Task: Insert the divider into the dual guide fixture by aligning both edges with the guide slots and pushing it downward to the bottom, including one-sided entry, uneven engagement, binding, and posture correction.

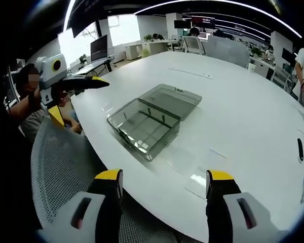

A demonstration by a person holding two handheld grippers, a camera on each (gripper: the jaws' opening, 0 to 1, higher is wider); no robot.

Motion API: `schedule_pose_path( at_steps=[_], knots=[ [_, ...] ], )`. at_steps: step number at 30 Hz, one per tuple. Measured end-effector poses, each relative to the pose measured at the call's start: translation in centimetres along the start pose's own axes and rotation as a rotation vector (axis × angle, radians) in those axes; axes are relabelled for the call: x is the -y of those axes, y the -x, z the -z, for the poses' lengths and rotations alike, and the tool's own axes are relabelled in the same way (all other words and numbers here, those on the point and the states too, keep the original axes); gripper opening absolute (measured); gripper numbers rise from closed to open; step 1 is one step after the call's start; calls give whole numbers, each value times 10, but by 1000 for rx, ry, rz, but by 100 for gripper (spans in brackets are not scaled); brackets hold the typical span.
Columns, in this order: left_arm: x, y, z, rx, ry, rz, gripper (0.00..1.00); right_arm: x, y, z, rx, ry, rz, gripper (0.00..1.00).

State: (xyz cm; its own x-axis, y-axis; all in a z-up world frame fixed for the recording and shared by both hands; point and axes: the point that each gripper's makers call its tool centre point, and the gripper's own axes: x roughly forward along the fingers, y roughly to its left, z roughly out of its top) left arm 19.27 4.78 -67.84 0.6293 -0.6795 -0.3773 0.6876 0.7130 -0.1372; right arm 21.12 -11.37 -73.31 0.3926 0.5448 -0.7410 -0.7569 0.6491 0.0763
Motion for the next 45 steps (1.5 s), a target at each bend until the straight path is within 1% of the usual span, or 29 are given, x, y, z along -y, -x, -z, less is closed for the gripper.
schedule_pose_path(
  at_steps=[4, 9, 12, 15, 18, 20, 22, 24, 29, 33, 38, 40, 45],
  knots=[
    [2, -7, -1, -4, -4, 4, 96, 7, -3, 3, -17, -7, 9, 63],
    [1, -14, -3, 0, -7, 5, 96, 12, -8, 8, -46, -17, 10, 61],
    [0, -18, -5, -3, -9, 2, 96, 14, -10, 9, -50, -15, 10, 61],
    [2, -23, -6, -1, -11, 12, 96, 18, -13, 13, -65, -20, 14, 61],
    [7, -28, -3, -25, -39, 26, 96, 23, -17, 17, -81, -31, 20, 59],
    [6, -30, -2, -32, -41, 34, 96, 25, -18, 19, -91, -39, 27, 59],
    [8, -33, -2, -32, -45, 50, 96, 28, -19, 21, -95, -47, 31, 58],
    [10, -35, -3, -31, -46, 54, 96, 30, -20, 23, -104, -52, 36, 59],
    [16, -39, -5, -28, -48, 77, 96, 37, -23, 29, -122, -68, 60, 59],
    [20, -40, -10, -10, -43, 85, 96, 42, -27, 34, -139, -83, 70, 58],
    [23, -42, -7, -22, -47, 91, 96, 45, -32, 39, -164, -88, 78, 57],
    [26, -43, -8, -24, -49, 93, 96, 48, -33, 41, -174, -94, 97, 57],
    [32, -47, -8, -24, -50, 102, 97, 52, -37, 45, -190, -108, 101, 57]
  ],
)
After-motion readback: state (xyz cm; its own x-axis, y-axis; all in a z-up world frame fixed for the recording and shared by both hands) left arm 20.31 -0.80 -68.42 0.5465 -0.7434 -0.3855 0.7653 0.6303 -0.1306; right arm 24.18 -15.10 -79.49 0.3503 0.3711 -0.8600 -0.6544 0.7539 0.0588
